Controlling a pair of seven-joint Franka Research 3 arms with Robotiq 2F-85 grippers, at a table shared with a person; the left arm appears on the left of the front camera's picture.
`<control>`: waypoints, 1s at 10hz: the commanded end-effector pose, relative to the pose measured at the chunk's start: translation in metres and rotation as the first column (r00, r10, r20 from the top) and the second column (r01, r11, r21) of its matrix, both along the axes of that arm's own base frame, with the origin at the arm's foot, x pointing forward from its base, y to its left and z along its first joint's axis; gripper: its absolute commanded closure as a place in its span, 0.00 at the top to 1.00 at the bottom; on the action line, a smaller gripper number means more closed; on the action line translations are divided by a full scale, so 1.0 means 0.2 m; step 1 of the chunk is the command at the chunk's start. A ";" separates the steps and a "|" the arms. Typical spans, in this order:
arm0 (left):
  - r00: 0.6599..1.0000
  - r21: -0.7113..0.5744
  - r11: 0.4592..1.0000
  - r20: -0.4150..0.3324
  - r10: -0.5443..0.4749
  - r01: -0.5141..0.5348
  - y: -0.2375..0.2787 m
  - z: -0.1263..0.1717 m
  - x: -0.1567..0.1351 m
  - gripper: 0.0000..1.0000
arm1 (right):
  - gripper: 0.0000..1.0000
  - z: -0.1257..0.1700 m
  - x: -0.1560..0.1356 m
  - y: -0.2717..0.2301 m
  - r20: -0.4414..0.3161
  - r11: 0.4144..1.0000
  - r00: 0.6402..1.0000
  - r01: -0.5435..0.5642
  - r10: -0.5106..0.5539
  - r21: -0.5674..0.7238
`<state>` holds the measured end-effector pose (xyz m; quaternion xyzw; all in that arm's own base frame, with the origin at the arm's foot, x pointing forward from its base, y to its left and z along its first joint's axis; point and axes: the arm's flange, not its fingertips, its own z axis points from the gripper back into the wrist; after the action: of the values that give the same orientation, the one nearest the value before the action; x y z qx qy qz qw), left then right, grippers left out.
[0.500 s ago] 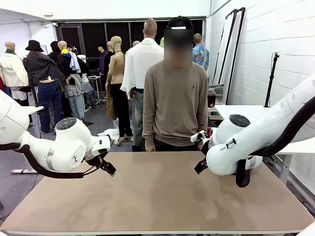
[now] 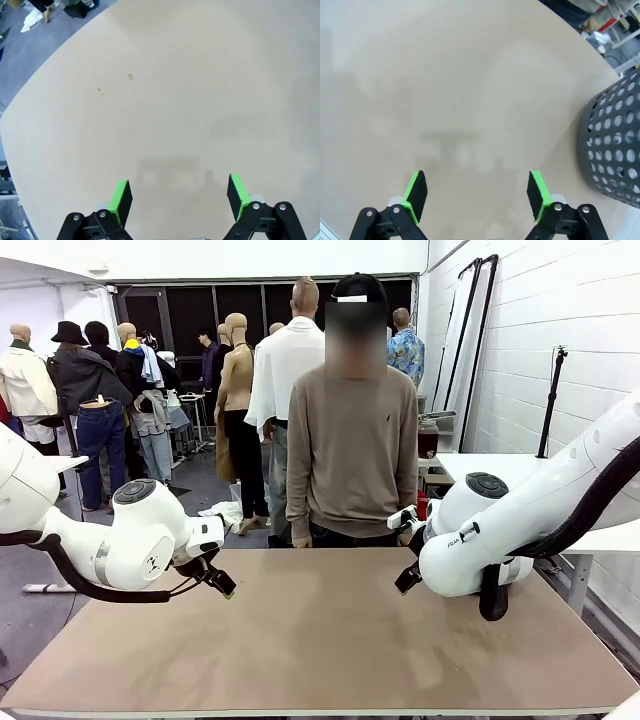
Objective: Fold the training pants.
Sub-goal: Grab both ends of the Training pants handed by a person.
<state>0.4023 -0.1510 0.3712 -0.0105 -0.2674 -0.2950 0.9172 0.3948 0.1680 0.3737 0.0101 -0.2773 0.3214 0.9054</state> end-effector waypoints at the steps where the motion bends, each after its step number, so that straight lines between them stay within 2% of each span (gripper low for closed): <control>1: 1.000 0.000 1.000 0.000 0.001 -0.001 0.00 0.00 0.00 1.00 | 1.00 0.00 0.00 0.00 0.000 1.000 1.000 0.001 -0.001 0.001; 10: 1.000 0.000 1.000 0.000 0.001 -0.001 0.00 0.00 0.00 1.00 | 1.00 0.00 0.00 0.00 0.000 1.000 1.000 0.001 -0.001 0.001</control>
<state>0.4022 -0.1512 0.3712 -0.0105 -0.2674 -0.2953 0.9172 0.3948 0.1680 0.3737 0.0101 -0.2773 0.3214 0.9054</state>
